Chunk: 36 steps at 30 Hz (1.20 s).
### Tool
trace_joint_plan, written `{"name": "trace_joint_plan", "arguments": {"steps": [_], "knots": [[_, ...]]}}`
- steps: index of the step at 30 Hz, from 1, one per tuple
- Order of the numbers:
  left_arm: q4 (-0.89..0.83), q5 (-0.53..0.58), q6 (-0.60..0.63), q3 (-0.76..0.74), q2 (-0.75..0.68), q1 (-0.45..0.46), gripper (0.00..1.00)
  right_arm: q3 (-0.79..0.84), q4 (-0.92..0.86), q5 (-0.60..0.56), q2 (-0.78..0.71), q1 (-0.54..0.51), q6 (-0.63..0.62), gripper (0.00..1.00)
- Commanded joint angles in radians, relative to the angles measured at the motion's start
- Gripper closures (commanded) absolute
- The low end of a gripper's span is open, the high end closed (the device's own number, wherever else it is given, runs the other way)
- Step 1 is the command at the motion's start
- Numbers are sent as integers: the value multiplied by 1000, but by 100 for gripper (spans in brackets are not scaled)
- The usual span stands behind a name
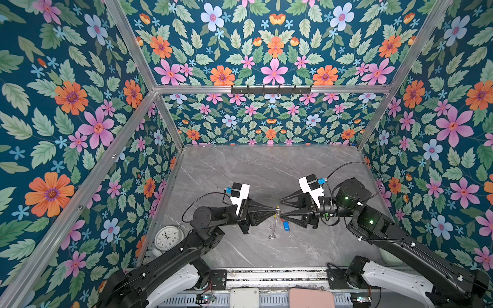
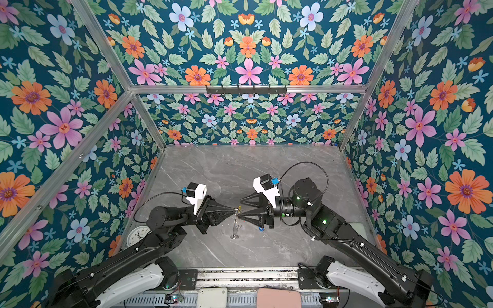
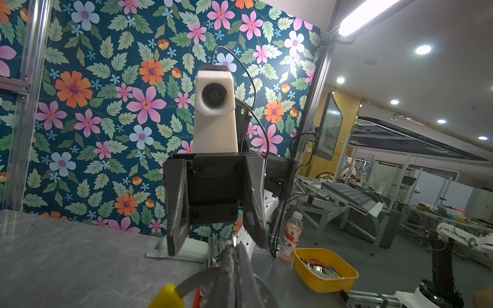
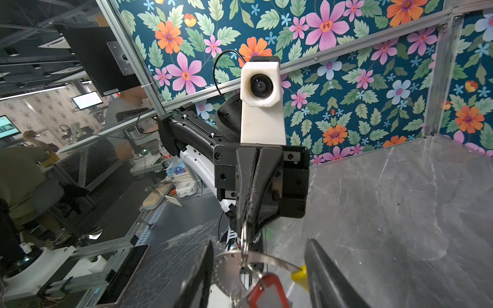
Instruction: Remove the keys from the keyring
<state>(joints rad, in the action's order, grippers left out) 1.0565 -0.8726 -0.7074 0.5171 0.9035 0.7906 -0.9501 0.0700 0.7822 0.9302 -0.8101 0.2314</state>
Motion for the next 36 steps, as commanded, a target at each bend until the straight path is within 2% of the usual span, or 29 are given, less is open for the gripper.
{"name": "trace_joint_plan", "arguments": {"steps": [1, 19, 36], "knots": [[46, 2, -3, -5, 0, -1, 100, 4, 64, 30, 2, -1, 24, 48], [28, 34, 11, -9, -5, 0, 100, 32, 63, 32, 2, -6, 30, 70], [20, 46, 16, -12, -2, 0, 100, 34, 51, 18, 3, -5, 25, 95]]}}
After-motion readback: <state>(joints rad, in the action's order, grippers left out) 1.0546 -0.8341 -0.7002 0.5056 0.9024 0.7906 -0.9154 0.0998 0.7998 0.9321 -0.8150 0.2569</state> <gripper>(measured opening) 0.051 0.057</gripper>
